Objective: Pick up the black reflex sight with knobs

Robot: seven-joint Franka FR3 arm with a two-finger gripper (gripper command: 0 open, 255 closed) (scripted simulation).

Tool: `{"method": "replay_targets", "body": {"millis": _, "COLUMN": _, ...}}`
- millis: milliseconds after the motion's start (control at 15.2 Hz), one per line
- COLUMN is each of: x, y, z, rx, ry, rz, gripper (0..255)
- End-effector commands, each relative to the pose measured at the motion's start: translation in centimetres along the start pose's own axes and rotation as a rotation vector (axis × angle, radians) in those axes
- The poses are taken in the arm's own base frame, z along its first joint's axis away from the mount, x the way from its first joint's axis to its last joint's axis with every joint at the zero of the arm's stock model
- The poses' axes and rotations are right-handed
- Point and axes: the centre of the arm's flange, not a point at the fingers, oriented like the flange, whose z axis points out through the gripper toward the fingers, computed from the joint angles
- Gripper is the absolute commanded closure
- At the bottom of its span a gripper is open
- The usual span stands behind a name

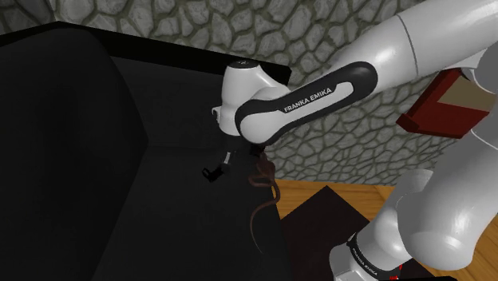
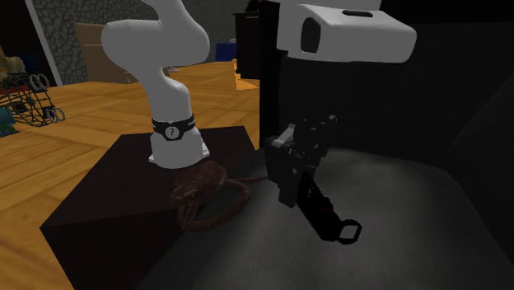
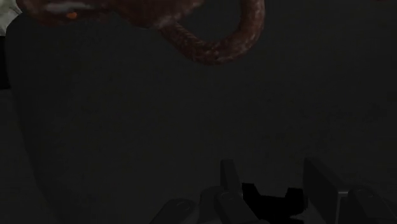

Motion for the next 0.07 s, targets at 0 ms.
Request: {"method": "replay_targets", "body": {"millis": 0, "x": -0.07, "y": 0.04, "z": -0.33, "rx": 0.0, "ry": -0.001, "rz": 0.0, "gripper": 255}}
